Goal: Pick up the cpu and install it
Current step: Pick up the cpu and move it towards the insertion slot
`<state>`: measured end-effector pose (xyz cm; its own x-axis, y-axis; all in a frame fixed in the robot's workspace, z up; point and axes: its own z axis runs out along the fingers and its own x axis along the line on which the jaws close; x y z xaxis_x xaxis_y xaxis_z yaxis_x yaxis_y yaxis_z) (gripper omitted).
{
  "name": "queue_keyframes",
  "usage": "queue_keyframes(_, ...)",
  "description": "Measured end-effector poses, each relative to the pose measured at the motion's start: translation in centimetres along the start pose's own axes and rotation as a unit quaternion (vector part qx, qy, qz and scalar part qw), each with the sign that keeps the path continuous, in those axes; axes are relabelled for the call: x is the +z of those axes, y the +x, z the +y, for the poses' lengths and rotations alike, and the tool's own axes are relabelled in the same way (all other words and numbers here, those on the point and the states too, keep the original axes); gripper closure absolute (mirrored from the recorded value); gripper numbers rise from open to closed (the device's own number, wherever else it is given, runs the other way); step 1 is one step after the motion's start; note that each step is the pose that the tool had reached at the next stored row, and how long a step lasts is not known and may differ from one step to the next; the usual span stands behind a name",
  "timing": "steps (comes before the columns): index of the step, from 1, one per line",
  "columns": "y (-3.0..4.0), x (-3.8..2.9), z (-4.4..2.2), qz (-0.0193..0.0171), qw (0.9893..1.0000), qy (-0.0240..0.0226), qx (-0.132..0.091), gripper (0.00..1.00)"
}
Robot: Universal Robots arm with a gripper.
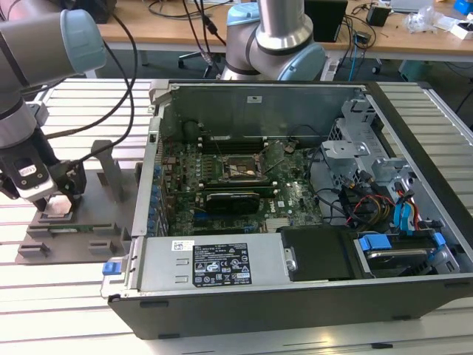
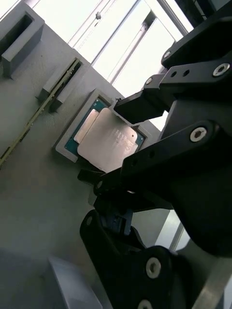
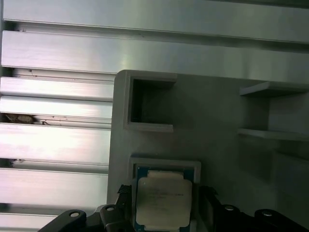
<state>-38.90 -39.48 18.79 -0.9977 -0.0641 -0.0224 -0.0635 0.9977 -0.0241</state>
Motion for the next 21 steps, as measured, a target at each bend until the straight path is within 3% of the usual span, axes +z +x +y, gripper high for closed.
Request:
queue_keyframes(8,0.02,0.09,0.01,0.0005,1.0,0.0001,0.0,0.35)
queue_keyframes(10,0.01,0.1,0.01,0.0001,1.0,0.0,0.0,0.45)
queue_keyframes(21,0.0,0.16,0.01,0.0,1.0,0.0,0.0,0.45)
